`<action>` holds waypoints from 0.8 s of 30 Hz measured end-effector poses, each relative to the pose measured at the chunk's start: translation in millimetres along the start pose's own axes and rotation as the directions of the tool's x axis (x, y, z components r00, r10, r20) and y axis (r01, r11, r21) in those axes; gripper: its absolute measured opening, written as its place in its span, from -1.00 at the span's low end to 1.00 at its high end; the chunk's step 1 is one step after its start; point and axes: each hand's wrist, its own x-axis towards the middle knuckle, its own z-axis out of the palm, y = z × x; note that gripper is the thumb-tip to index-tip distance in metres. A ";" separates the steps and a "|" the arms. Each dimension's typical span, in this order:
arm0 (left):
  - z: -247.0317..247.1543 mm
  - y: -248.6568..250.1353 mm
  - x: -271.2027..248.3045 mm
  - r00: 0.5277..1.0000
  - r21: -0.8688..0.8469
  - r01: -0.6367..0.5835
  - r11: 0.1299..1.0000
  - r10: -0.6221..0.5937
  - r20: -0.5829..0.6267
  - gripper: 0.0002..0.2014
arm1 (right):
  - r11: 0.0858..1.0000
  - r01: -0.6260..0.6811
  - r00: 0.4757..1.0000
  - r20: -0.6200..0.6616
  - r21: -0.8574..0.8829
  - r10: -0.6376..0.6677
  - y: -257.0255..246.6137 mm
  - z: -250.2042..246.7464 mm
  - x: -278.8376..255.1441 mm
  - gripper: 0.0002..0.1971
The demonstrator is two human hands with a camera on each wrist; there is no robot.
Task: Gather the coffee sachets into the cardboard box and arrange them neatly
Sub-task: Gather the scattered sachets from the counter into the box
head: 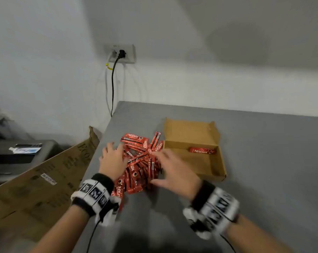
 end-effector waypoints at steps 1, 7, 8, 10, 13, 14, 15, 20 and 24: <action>1.9 2.5 8.4 0.998 -0.017 0.059 0.998 -0.059 0.031 -0.51 | 0.999 0.035 0.999 0.042 -0.038 -0.034 -9.7 13.6 21.0 -0.19; 17.2 0.8 27.6 0.985 -0.085 0.079 0.993 -0.065 0.159 -0.59 | 0.934 -0.014 0.980 0.182 -0.358 0.085 -10.9 73.3 87.5 -0.05; 16.9 -1.2 29.6 0.986 -0.118 0.067 0.991 -0.048 0.158 -0.60 | 0.929 -0.046 0.972 0.197 -0.368 0.126 -6.0 76.3 91.9 -0.02; 18.1 -5.3 35.1 0.988 -0.183 0.032 0.983 -0.003 0.154 -0.65 | 0.930 -0.093 0.962 0.209 -0.357 0.176 -0.8 78.4 98.6 -0.05; 19.7 -9.8 35.9 0.985 -0.226 -0.042 0.973 0.079 0.155 -0.69 | 0.948 -0.073 0.977 0.168 -0.309 0.129 1.0 78.1 103.3 -0.23; 20.0 -11.3 35.2 0.984 -0.244 -0.062 0.968 0.101 0.150 -0.70 | 0.958 -0.060 0.982 0.158 -0.280 0.107 0.5 78.3 103.8 -0.27; 19.9 -12.8 34.6 0.983 -0.269 -0.079 0.960 0.120 0.140 -0.71 | 0.966 -0.053 0.983 0.158 -0.255 0.096 -0.1 78.8 104.0 -0.29; 16.2 -18.6 32.3 0.979 -0.328 -0.123 0.937 0.169 0.115 -0.68 | 0.984 -0.052 0.987 0.143 -0.170 0.077 1.8 78.7 104.1 -0.45; 19.1 -21.0 32.9 0.984 -0.400 -0.113 0.910 0.159 0.085 -0.67 | 0.989 -0.029 0.997 0.073 -0.142 0.040 1.3 74.1 103.5 -0.57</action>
